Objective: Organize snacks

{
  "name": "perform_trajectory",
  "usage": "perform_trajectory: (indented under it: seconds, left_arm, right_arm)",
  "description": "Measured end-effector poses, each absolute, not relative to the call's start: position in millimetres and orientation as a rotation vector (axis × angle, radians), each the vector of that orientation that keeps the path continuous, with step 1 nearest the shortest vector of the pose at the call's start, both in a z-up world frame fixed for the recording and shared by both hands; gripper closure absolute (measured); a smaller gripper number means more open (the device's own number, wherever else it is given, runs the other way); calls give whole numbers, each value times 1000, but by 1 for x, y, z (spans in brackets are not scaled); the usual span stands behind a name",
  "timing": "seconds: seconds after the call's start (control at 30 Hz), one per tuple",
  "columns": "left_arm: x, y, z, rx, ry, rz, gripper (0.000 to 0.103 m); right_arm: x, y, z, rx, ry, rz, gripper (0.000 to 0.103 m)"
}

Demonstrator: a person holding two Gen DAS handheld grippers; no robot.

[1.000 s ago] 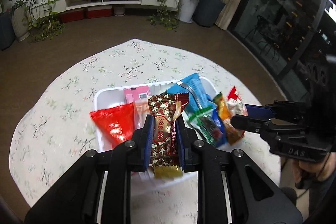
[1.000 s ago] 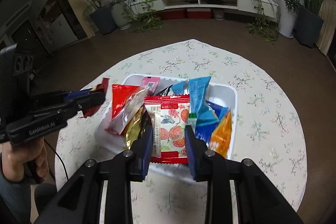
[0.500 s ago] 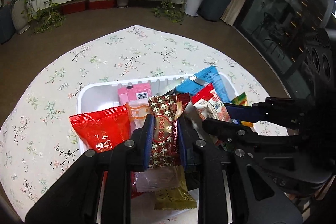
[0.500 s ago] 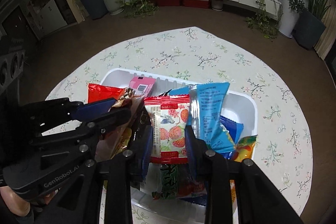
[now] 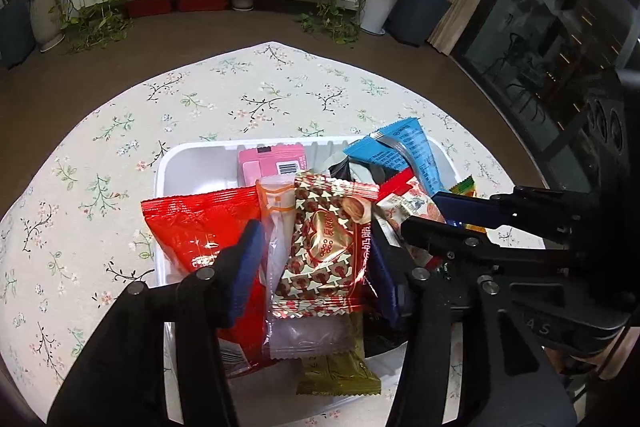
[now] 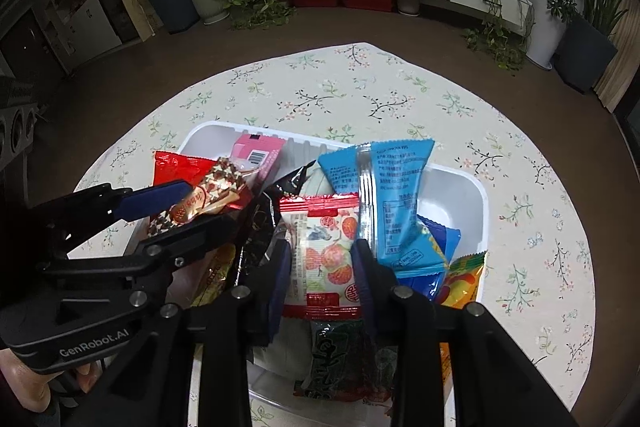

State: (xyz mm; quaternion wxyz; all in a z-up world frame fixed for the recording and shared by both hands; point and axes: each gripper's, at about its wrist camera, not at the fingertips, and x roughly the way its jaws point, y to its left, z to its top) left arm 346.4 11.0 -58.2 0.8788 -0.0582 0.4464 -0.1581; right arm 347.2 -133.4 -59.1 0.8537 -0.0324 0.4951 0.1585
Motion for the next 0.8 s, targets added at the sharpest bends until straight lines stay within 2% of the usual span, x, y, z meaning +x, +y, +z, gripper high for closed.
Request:
perform_trajectory:
  seconds: [0.1,0.33,0.4,0.43,0.5,0.53,0.57,0.6,0.63,0.7,0.77,0.8]
  left_arm:
    - [341,12,-53,-132,915,-333,49]
    - [326,13,-37,-146,879,-349,48]
    - [318,15,-29,-147,856,-348,42]
    - [313,16,-24,-149,841,-348,36]
    - [300,21,-12,-159,796,-339,26]
    - [292,24,-6,-164,773,-329,18]
    - [285,26,0,-169,752,-319,9]
    - [274,30,6,-176,725,-311,5]
    - [264,32,11,-176,698,-304,0]
    - [235,31,23,-129,619,-272,0]
    - [207,28,32,-70,541,-242,0]
    - [189,26,37,-46,496,-233,0]
  right_arm:
    - [345,-135,-54,-68,1028,329,69]
    - [333,-140,-37,-69,977,321,63]
    - [327,-143,-31,-65,957,320,59]
    - [324,-143,-28,-65,948,319,58]
    - [313,-147,-18,-49,910,318,47]
    - [309,-148,-14,-42,893,316,43]
    - [301,-151,-9,-31,864,312,33]
    - [291,-155,-2,-21,826,305,25]
    - [283,-157,3,-15,794,299,21]
    - [259,-162,15,-8,707,277,7]
    - [236,-165,25,-6,624,261,0]
    - [222,-167,29,3,581,261,0]
